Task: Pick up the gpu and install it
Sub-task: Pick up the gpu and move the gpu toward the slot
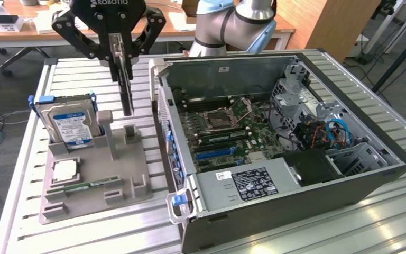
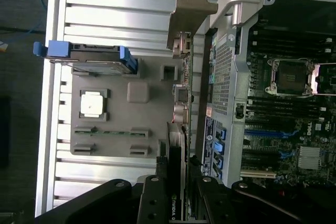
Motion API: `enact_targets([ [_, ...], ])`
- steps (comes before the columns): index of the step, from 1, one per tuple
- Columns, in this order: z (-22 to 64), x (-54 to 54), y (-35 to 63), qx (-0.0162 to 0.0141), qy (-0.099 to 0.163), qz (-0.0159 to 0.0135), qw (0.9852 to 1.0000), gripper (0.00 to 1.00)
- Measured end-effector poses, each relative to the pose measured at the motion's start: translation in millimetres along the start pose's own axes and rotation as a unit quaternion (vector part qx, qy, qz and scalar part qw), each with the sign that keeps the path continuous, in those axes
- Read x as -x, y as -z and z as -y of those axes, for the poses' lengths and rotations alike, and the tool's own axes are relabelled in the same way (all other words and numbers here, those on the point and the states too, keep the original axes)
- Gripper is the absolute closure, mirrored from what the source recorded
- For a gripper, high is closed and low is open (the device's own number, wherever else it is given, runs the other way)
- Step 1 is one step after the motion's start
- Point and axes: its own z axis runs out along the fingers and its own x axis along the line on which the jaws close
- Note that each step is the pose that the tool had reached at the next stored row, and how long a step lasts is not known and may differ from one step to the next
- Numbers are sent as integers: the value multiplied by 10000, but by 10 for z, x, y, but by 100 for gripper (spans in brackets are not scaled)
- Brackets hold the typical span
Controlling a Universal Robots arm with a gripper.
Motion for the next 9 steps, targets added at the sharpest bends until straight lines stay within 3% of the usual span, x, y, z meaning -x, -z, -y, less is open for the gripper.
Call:
enact_targets([
  [9,16,211,-5,1,-8,2,10000,74],
])
